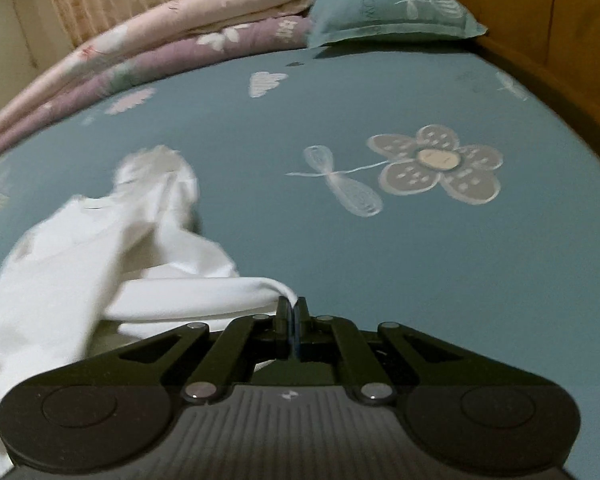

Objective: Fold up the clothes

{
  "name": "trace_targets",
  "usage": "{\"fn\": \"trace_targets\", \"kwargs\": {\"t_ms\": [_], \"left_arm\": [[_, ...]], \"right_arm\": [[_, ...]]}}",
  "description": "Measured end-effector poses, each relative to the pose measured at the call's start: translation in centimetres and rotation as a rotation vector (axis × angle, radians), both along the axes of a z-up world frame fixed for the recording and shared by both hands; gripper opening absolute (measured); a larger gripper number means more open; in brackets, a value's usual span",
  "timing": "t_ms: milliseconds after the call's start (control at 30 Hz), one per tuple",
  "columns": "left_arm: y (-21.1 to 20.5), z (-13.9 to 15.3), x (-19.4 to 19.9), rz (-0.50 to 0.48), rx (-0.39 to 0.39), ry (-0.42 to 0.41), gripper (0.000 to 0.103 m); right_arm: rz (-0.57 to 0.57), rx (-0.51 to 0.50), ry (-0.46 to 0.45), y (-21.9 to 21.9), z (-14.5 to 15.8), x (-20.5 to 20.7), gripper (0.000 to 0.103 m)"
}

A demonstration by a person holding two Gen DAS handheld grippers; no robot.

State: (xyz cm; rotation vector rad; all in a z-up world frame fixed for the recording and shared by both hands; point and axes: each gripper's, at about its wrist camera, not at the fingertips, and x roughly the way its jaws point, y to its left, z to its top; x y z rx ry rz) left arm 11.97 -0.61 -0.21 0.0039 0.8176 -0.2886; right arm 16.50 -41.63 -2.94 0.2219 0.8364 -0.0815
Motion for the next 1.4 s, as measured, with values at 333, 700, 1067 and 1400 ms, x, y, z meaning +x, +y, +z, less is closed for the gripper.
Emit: {"fn": "trace_targets", "kwargs": {"t_ms": [333, 700, 1067, 1400], "left_arm": [[0.1, -0.2, 0.5, -0.002, -0.007, 0.009, 0.067], [-0.2, -1.4, 0.6, 0.001, -0.012, 0.041, 0.071], [-1.8, -1.8, -0.5, 0.016, 0.003, 0.048, 0.076], [-4.4, -3.7, 0.1, 0.145, 0.212, 0.04, 0.077]], "right_arm": [[-0.131, -0.04, 0.022, -2.0, -1.1, 0.9, 0.008], [-0.088, 0.086, 0.025, 1.7, -3.1, -5.8, 0.04], [-0.033, 0.041, 0.004, 9.1, -4.3, -10.4, 0.088], [-0.017, 0.002, 0.004, 10.1, -4.7, -10.5, 0.093]]}}
